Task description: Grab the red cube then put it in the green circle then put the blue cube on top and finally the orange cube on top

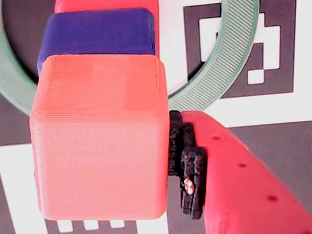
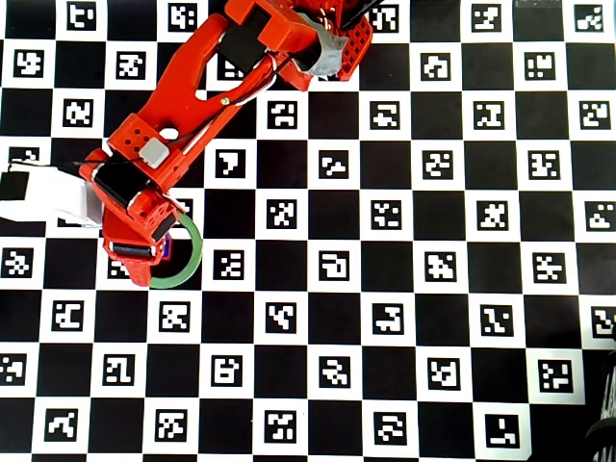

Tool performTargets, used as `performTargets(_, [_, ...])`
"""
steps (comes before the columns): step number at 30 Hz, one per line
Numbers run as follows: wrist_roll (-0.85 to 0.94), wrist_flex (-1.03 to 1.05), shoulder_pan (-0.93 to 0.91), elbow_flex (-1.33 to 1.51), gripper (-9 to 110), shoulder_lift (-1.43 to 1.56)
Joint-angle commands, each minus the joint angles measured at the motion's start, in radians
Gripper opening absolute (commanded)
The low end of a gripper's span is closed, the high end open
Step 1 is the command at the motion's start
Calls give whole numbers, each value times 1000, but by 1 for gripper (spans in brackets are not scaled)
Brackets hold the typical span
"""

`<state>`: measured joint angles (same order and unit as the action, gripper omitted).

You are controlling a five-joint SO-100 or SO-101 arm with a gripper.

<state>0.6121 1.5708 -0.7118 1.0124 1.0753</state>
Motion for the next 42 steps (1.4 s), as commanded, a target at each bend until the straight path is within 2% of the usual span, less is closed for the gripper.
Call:
performTargets(1, [-8, 0, -11, -23, 43, 130])
performTargets(24, [-12, 192, 2, -186, 45, 222])
performTargets(32, [-54, 225, 55, -101, 45, 383])
performTargets(39, [-117, 255, 118, -26, 39, 492])
performTargets(42, [-132, 253, 140, 14, 32, 526])
